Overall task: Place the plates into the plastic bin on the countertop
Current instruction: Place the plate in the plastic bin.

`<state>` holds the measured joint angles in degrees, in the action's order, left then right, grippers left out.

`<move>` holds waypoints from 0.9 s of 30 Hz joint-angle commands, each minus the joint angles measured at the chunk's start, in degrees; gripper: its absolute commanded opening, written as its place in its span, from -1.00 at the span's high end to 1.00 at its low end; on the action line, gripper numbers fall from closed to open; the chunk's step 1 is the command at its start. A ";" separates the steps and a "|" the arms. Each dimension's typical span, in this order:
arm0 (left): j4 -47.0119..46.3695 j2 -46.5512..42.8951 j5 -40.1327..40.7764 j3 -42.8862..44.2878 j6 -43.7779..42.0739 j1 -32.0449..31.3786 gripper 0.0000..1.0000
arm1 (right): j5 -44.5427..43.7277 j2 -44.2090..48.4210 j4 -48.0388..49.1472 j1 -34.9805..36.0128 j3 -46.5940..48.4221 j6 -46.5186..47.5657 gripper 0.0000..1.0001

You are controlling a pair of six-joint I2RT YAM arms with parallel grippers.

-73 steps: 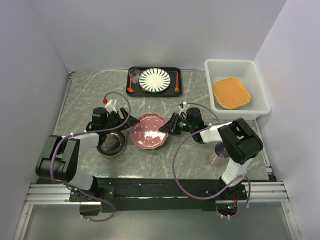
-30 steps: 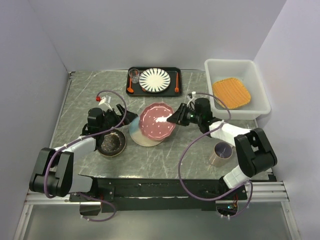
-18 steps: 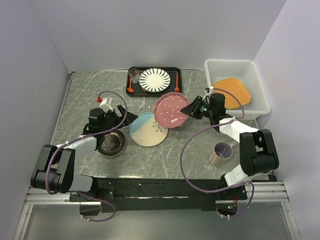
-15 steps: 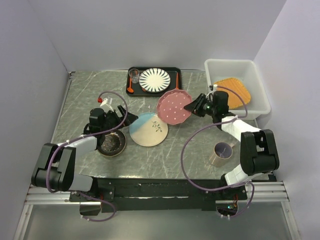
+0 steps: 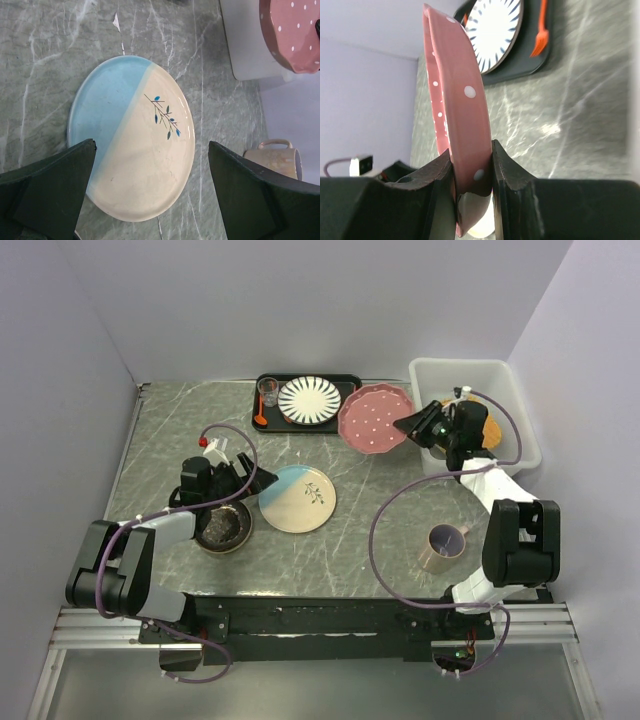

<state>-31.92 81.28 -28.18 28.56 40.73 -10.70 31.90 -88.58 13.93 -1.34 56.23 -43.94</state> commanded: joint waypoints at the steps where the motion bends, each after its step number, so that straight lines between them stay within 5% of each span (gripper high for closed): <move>1: -2.35 -0.33 -0.82 0.89 -0.83 -0.20 -0.99 | -0.34 0.95 5.58 -3.57 5.82 -2.90 1.00; 27: -2.88 -0.15 -1.52 0.45 -1.27 -0.20 -0.99 | -3.25 -1.25 10.41 -17.90 8.11 -11.95 1.00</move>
<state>-32.14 81.28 -28.32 28.56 40.71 -10.70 27.99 -90.52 13.23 -17.21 60.23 -51.68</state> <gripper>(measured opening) 0.993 0.323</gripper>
